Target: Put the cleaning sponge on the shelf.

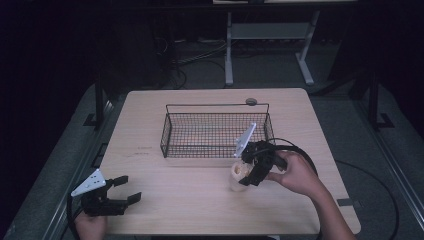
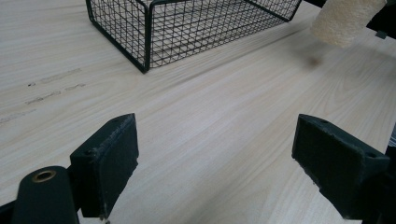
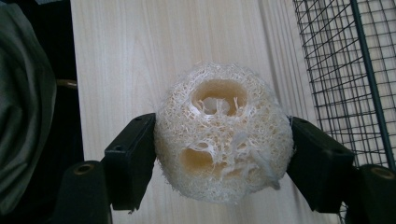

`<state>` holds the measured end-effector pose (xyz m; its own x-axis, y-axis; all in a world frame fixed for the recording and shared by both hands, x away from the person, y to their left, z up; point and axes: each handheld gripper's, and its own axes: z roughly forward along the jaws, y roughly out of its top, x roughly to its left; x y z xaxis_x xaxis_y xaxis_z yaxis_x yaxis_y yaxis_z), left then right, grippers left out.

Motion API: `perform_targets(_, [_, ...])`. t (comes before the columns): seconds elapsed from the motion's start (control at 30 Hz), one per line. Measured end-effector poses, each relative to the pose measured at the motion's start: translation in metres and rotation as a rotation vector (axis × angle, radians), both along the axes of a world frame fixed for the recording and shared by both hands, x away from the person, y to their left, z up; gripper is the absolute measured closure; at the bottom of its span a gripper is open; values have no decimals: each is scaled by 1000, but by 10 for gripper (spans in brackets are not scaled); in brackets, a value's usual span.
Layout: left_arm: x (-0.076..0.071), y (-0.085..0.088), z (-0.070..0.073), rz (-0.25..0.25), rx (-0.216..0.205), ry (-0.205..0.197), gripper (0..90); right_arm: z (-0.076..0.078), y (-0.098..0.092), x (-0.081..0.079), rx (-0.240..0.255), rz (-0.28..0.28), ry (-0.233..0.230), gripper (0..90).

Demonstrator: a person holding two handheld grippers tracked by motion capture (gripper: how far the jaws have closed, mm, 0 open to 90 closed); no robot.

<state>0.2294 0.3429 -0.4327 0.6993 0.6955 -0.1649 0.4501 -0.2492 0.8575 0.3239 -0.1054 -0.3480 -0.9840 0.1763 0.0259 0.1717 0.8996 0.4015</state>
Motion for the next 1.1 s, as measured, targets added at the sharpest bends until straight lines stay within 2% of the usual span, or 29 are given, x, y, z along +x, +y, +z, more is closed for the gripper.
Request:
perform_targets(0.1, [0,0,0,-1,1,-1,134,4,0,2,16,7,3,289])
perform_targets(0.33, [0,1,1,2,1,-3,134,12,1,6,4,5,-11,289])
perform_targets(0.4, [0,1,0,2,1,-3,134,14,0,7,21,6,-7,289])
perform_targets(0.73, [0,1,0,3,1,-2,134,20,4,12,1,9,-14,289])
perform_targets(1.1, [0,1,1,3,0,-4,134,37,9,18,2,20,-27,289])
